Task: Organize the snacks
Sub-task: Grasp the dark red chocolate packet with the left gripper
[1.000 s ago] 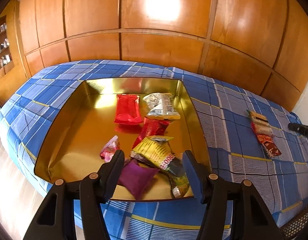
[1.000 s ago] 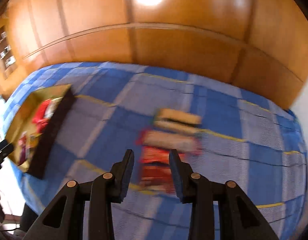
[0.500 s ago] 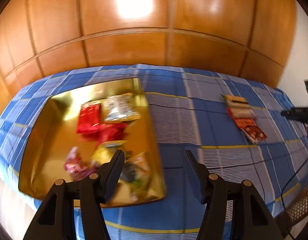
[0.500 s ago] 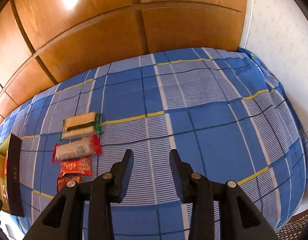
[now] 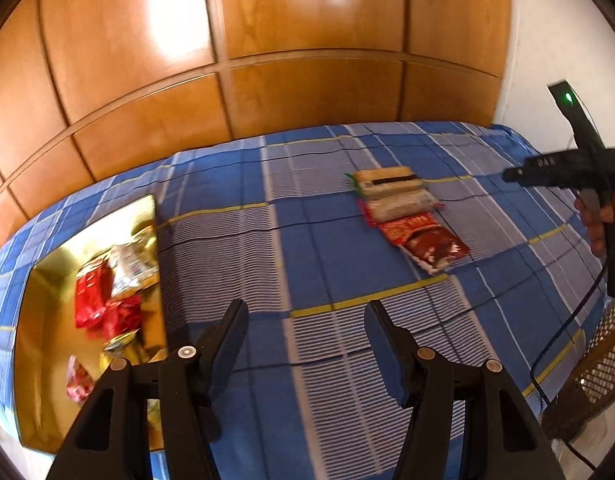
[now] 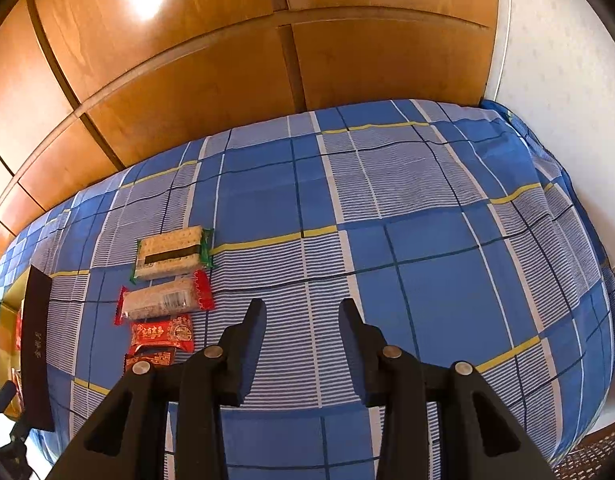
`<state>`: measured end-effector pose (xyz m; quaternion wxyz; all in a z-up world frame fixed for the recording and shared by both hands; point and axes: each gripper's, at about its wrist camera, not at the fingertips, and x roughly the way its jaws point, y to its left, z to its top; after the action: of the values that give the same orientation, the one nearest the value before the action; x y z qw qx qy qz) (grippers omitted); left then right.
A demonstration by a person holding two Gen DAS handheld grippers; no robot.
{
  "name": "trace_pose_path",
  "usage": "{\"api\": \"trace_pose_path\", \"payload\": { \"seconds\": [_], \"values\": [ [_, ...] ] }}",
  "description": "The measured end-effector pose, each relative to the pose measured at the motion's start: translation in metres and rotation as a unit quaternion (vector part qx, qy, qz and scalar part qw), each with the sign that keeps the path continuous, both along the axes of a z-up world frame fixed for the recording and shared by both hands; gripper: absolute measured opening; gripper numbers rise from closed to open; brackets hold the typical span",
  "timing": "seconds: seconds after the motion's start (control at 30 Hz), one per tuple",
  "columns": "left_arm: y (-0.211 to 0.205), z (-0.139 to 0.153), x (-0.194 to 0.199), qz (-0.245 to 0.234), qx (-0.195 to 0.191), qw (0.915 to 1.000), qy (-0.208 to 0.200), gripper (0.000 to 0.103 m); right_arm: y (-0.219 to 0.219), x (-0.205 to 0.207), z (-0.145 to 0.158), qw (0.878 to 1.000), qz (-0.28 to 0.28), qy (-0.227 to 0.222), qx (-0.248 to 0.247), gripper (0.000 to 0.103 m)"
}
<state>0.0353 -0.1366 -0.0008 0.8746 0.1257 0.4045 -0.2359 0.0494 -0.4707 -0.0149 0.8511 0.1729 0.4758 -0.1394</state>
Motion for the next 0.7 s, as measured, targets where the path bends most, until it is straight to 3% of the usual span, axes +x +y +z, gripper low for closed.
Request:
{"api": "trace_pose_path", "payload": {
  "seconds": [0.5, 0.7],
  "values": [
    [-0.052, -0.015, 0.004, -0.084, 0.025, 0.9961, 0.009, 0.061, 0.002, 0.0, 0.005, 1.0, 0.007, -0.013, 0.009, 0.039],
    [-0.072, -0.022, 0.01, -0.14, 0.023, 0.9897, 0.022, 0.061, 0.0, -0.002, 0.006, 1.0, 0.004, -0.019, 0.015, 0.04]
  ]
}}
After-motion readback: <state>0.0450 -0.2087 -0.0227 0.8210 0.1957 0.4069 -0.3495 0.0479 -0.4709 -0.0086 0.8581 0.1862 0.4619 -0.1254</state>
